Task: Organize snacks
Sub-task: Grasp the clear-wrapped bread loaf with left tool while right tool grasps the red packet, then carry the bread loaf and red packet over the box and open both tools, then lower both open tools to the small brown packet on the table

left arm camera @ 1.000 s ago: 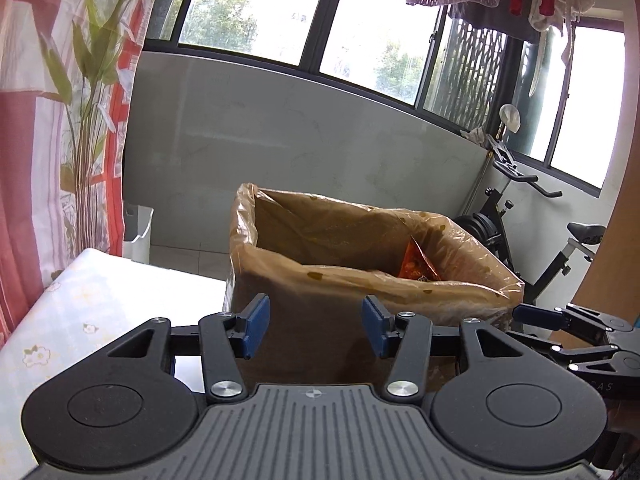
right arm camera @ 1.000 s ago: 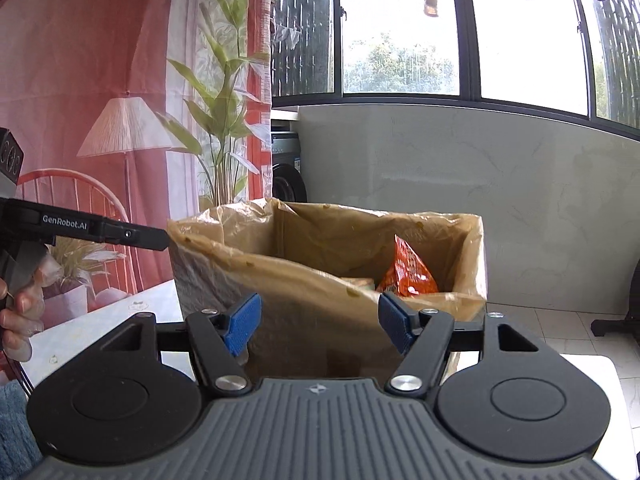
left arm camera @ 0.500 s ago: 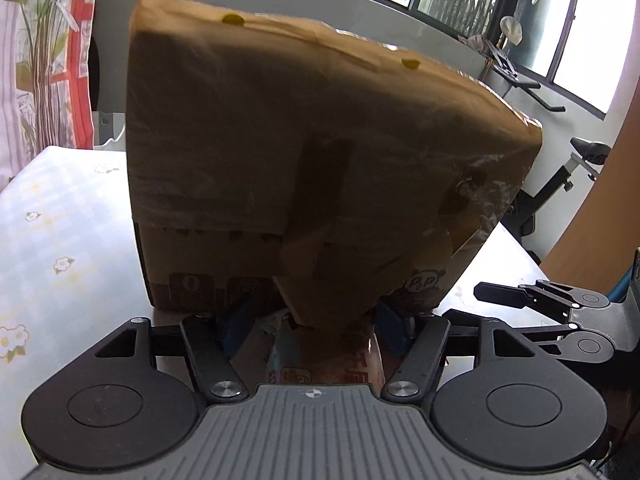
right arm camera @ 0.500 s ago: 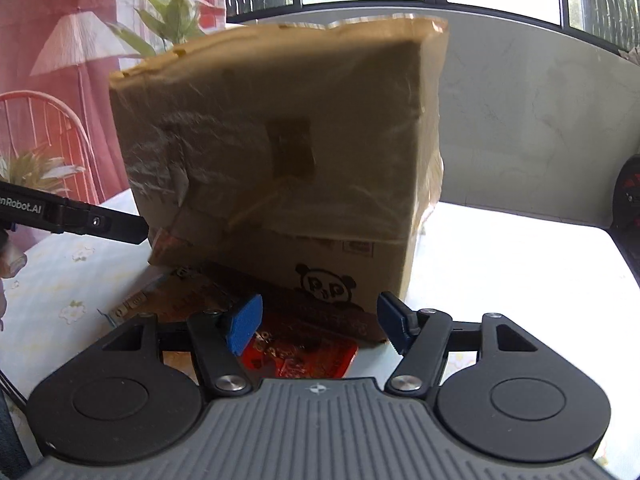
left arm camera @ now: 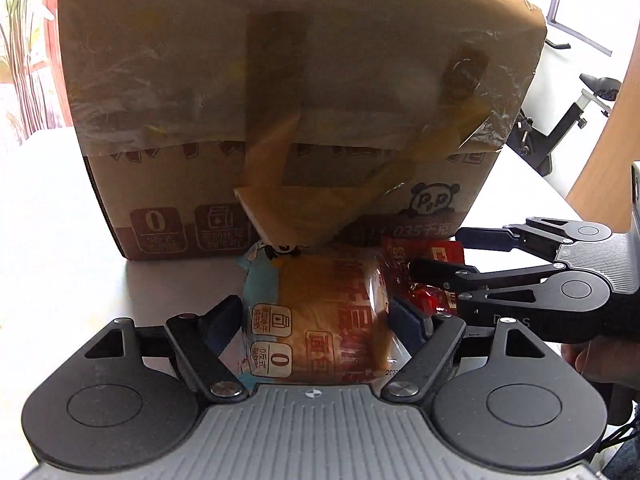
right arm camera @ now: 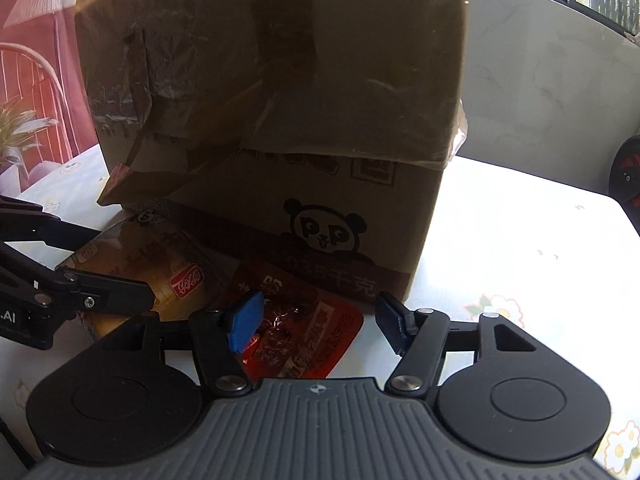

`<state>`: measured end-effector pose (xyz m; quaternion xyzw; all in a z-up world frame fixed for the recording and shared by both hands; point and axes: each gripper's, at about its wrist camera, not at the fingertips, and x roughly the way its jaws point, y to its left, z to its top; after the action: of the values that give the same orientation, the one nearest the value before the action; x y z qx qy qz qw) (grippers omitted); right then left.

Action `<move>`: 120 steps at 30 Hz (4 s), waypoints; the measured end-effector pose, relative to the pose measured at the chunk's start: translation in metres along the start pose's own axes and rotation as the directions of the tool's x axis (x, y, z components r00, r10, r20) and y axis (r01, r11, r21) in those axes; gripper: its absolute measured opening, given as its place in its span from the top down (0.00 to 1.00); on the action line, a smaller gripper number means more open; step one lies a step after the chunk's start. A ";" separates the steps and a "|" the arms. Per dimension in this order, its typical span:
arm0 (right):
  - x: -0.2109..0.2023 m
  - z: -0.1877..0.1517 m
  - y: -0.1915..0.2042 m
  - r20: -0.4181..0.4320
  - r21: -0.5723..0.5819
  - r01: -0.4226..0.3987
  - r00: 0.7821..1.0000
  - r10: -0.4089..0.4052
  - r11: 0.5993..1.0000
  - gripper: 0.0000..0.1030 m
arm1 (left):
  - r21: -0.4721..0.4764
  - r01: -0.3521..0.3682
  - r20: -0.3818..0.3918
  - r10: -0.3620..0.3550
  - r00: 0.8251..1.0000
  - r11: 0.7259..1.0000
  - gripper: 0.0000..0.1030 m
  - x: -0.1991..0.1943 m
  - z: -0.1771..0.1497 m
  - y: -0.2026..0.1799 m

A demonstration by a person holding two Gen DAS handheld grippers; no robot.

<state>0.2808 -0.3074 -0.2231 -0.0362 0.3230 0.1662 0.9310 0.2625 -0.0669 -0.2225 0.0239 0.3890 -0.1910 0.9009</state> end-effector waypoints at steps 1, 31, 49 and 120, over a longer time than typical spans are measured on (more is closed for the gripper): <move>-0.001 -0.002 0.000 0.001 0.001 -0.001 1.000 0.001 1.000 0.37 | -0.006 0.001 0.002 -0.001 1.000 1.000 0.20 0.000 -0.001 0.000; -0.032 -0.031 -0.017 0.116 0.084 -0.164 0.981 0.154 0.983 0.97 | -0.149 0.008 0.071 0.002 0.997 0.989 0.31 -0.050 -0.012 0.028; -0.102 0.012 -0.021 0.268 0.055 -0.207 0.945 0.186 0.977 0.98 | -0.230 -0.145 0.329 0.218 0.919 0.962 0.31 -0.167 0.015 0.070; 0.040 0.033 0.092 -0.140 -0.233 -0.182 0.978 0.153 0.955 0.36 | -0.033 0.219 -0.008 -0.219 0.976 0.975 0.49 0.023 0.023 0.109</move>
<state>0.2989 -0.2041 -0.2182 -0.1329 0.3575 0.2806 0.8808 0.3325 0.0223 -0.2342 -0.0324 0.3973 -0.2827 0.8724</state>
